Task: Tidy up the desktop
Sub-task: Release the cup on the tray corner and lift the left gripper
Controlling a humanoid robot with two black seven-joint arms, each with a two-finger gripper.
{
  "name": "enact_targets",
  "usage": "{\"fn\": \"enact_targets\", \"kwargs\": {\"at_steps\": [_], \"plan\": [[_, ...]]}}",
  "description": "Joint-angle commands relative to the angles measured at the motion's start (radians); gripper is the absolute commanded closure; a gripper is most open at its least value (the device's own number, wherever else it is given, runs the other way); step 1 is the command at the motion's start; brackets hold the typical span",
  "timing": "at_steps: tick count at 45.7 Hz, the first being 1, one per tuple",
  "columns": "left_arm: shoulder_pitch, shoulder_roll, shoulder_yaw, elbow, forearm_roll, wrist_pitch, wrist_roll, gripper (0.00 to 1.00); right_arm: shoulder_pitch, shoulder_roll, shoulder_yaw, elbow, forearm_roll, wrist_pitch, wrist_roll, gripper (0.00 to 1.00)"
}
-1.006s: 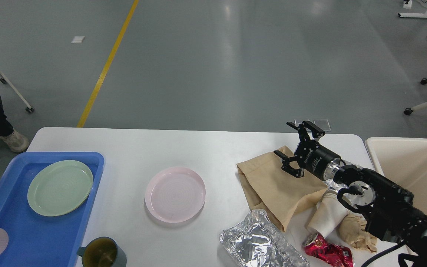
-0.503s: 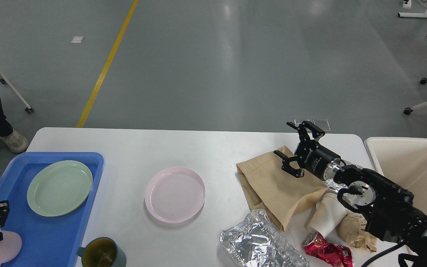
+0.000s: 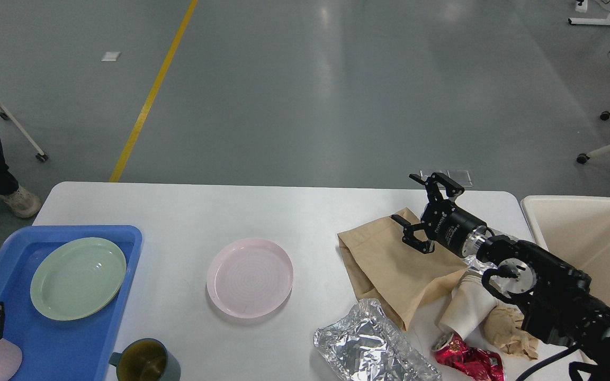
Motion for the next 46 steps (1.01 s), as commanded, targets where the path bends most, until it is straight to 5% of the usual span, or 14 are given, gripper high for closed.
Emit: {"fn": "enact_targets", "kwargs": {"at_steps": [1, 20, 34, 46], "plan": [[-0.003, 0.003, 0.001, 0.000, 0.000, 0.000, -0.003, 0.17, 0.000, 0.000, 0.000, 0.000, 0.000, 0.000, 0.000, 0.00], [-0.046, 0.009, 0.007, -0.016, 0.000, 0.000, -0.003, 0.07, 0.000, 0.000, 0.000, 0.000, 0.000, 0.000, 0.000, 0.00], [-0.323, 0.024, 0.045, -0.071, 0.004, 0.000, 0.000, 0.07, 0.000, 0.000, -0.001, 0.000, 0.000, 0.000, 0.000, 0.00], [-0.602, -0.063, 0.076, -0.244, 0.004, 0.000, -0.001, 0.07, 0.000, 0.000, 0.000, 0.000, 0.000, 0.000, 0.000, 0.00]]}}
